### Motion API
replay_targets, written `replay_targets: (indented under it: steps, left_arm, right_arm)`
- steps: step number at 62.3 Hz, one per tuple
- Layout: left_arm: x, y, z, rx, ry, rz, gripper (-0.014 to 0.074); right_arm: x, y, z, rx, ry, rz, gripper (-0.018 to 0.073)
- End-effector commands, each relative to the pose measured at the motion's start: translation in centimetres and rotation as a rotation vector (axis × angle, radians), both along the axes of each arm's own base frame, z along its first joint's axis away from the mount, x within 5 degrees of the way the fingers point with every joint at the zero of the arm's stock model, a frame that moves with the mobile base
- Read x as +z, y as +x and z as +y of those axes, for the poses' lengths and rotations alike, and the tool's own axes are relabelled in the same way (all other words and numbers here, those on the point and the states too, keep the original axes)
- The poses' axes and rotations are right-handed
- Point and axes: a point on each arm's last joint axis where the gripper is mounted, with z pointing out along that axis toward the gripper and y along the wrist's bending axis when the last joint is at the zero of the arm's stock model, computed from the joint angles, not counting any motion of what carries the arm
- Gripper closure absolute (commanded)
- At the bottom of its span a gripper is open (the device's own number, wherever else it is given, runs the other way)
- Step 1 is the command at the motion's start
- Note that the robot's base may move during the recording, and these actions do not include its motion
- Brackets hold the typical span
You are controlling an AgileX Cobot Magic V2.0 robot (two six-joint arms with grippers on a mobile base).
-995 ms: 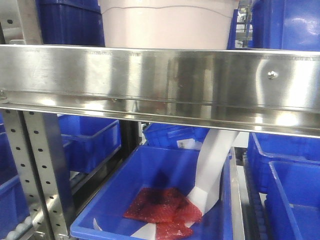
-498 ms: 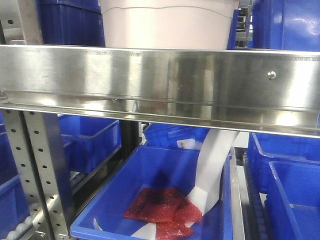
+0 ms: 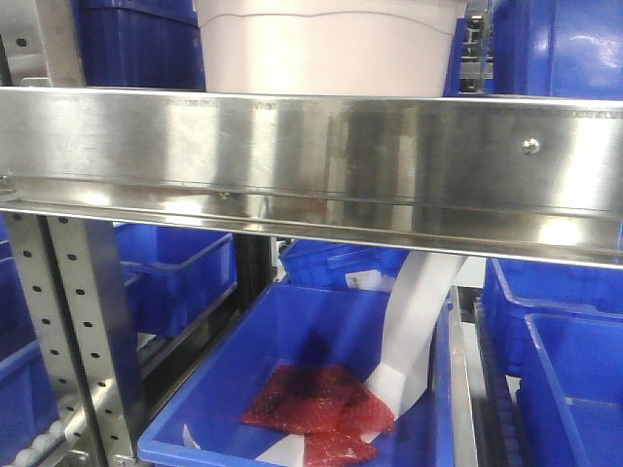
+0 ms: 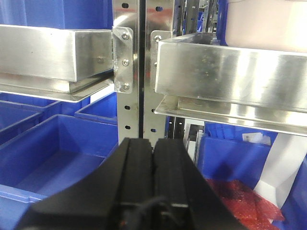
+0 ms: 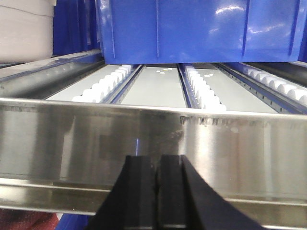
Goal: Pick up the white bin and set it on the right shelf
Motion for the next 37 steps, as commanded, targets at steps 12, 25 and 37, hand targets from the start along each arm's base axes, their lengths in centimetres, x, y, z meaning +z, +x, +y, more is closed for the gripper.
replay_targets:
  steps: [12,25,37]
  left_arm:
    - [0.87,-0.07,0.16,0.017,-0.021,-0.097,0.0715]
    - [0.87,-0.07,0.16,0.017,-0.021,-0.097,0.0715]
    - [0.87,-0.07,0.16,0.017,-0.021,-0.097,0.0715]
  right_arm:
    - [0.91,-0.14,0.06,0.004,-0.041,-0.104,0.0485]
    - [0.91,-0.14,0.06,0.004,-0.041,-0.104,0.0485]
    - [0.91,-0.14,0.06,0.004,-0.041,-0.104,0.0485]
